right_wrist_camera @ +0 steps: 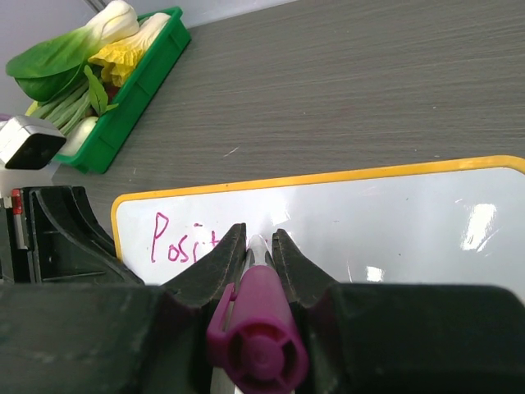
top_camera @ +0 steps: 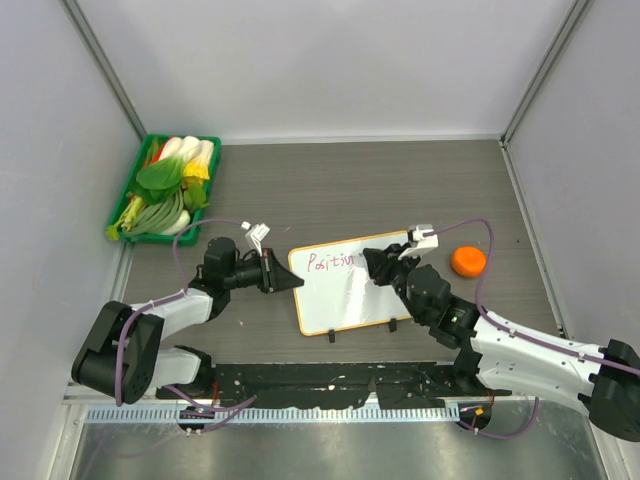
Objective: Write a sentence on the whiteboard
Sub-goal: Write on the whiteboard at the whiteboard stand.
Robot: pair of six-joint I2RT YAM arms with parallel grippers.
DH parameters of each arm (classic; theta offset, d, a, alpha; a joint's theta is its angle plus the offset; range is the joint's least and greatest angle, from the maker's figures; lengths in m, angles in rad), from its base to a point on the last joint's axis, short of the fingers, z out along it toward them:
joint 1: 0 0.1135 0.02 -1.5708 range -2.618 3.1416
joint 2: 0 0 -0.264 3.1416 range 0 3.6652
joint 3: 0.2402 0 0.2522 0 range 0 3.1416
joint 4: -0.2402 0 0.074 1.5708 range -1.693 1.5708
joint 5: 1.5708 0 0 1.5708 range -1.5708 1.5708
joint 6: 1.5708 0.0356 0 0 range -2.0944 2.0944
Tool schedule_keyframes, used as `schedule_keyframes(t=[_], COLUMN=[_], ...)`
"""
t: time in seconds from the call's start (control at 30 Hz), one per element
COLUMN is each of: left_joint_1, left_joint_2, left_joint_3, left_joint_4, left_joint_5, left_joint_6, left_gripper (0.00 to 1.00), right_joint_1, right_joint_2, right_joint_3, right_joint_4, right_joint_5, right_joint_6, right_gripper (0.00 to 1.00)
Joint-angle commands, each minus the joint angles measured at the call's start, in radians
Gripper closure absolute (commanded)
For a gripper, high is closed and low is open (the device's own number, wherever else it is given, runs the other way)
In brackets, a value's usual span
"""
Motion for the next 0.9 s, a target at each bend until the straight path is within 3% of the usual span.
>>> schedule_keyframes(t=[0.0, 0.6, 0.87], left_joint_1=[-0.002, 0.000, 0.000], left_joint_2=[0.025, 0.028, 0.022], left_joint_3=[0.002, 0.002, -0.001], left_joint_4=[-0.065, -0.063, -0.062], left_joint_5=[-0.086, -0.086, -0.089], left_joint_6=[0.069, 0.069, 0.069], left_gripper=[1.00, 1.00, 1.00], right_joint_1=[-0.002, -0.019, -0.022], right_joint_2=[-0.006, 0.044, -0.055], right_joint_3=[0.020, 0.009, 0.006], right_joint_4=[0.107, 0.050, 0.050], right_joint_5=[0.041, 0.065, 0.039], right_joint_6=[-0.002, 0.009, 0.010], right_gripper=[0.99, 0.99, 0.99])
